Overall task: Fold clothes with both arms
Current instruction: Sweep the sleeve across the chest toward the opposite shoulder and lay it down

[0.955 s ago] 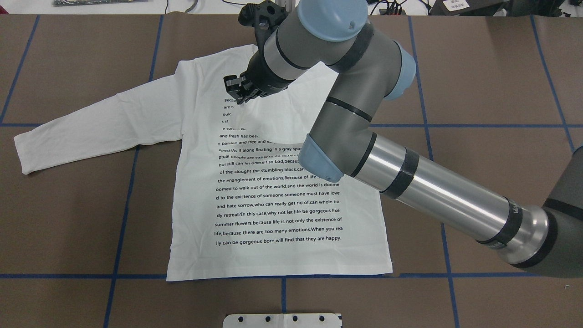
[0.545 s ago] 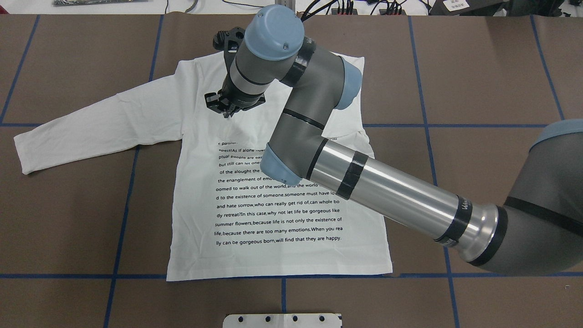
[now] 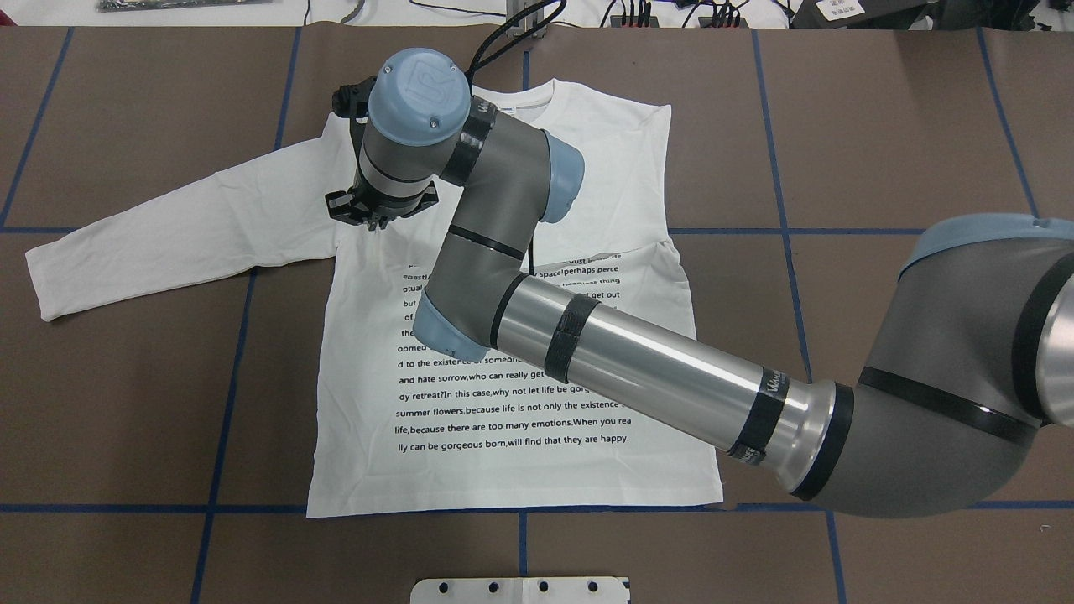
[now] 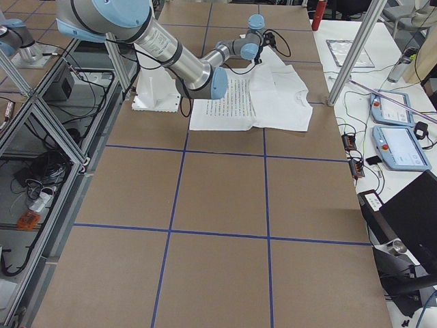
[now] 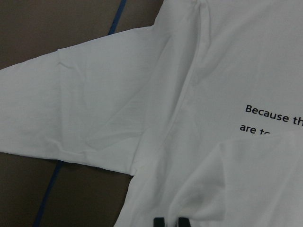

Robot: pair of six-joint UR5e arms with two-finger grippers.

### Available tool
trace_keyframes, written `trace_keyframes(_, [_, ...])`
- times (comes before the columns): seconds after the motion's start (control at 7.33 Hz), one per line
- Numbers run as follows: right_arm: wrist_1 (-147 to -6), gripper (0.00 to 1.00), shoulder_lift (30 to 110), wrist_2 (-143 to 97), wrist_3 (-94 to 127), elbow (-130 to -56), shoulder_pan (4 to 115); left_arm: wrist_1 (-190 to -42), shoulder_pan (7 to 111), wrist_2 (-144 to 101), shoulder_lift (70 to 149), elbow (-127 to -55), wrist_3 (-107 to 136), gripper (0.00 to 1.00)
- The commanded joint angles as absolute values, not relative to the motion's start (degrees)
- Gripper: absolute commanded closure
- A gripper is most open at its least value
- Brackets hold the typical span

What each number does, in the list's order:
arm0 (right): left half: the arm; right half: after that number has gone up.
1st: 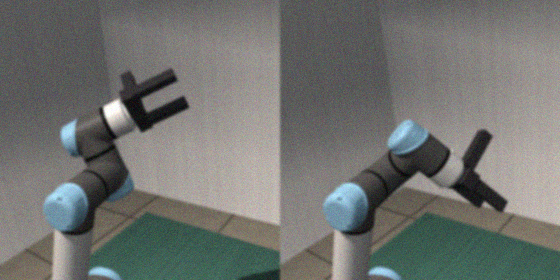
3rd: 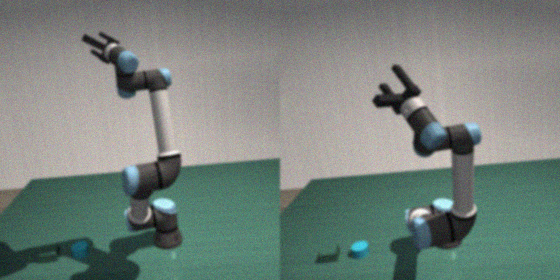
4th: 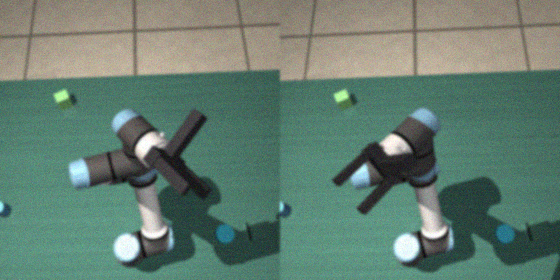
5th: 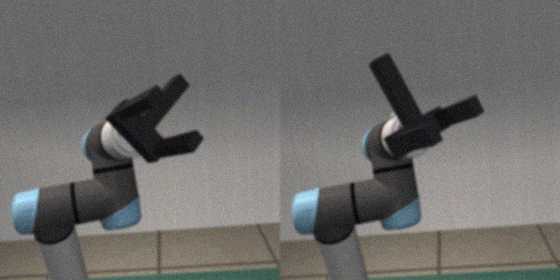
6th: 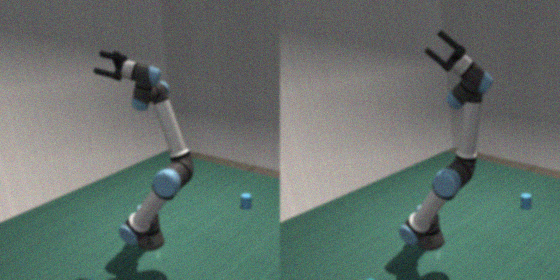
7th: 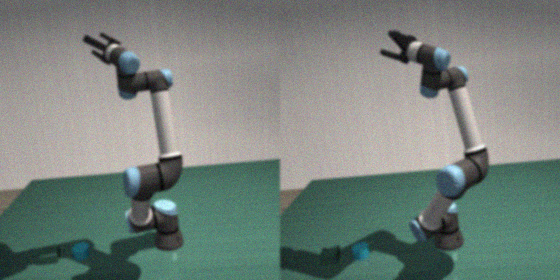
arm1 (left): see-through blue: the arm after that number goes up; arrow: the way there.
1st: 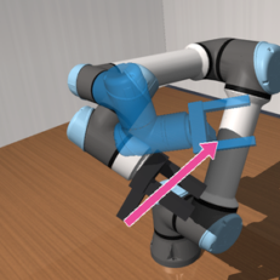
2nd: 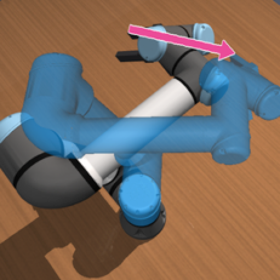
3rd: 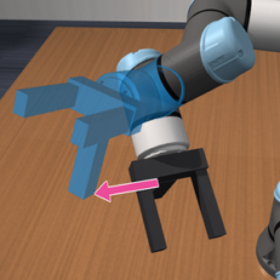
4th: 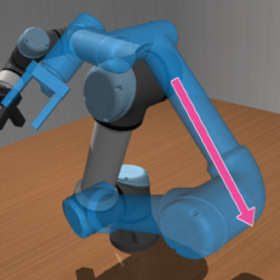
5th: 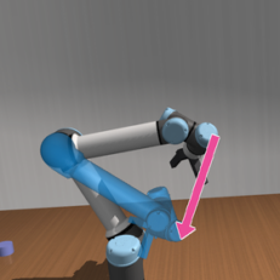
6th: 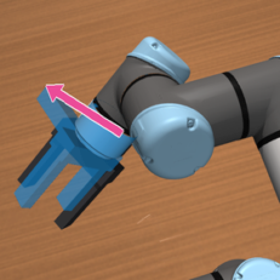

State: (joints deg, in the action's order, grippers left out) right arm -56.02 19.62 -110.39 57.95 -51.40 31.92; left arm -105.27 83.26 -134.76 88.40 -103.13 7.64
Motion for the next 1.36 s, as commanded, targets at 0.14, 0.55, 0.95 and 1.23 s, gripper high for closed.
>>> trace_keyframes(0.14, [-51.7,0.00,18.9,-108.3,60.8,-50.5,30.9,-105.8,83.3,-134.7,88.3,-103.1,7.8,0.02])
trace_keyframes(0.55, [-60.3,0.00,20.3,-108.2,63.5,-55.7,30.8,-107.0,83.0,-134.4,88.4,-102.3,10.1,0.02])
trace_keyframes(0.95, [-82.9,0.00,32.9,-110.1,63.3,-79.6,35.5,-124.3,81.2,-131.7,80.1,-102.0,22.0,0.01])
trace_keyframes(1.23, [-86.1,0.00,41.8,-114.8,60.6,-85.2,42.6,-129.5,78.3,-131.3,78.0,-100.2,27.6,0.01])
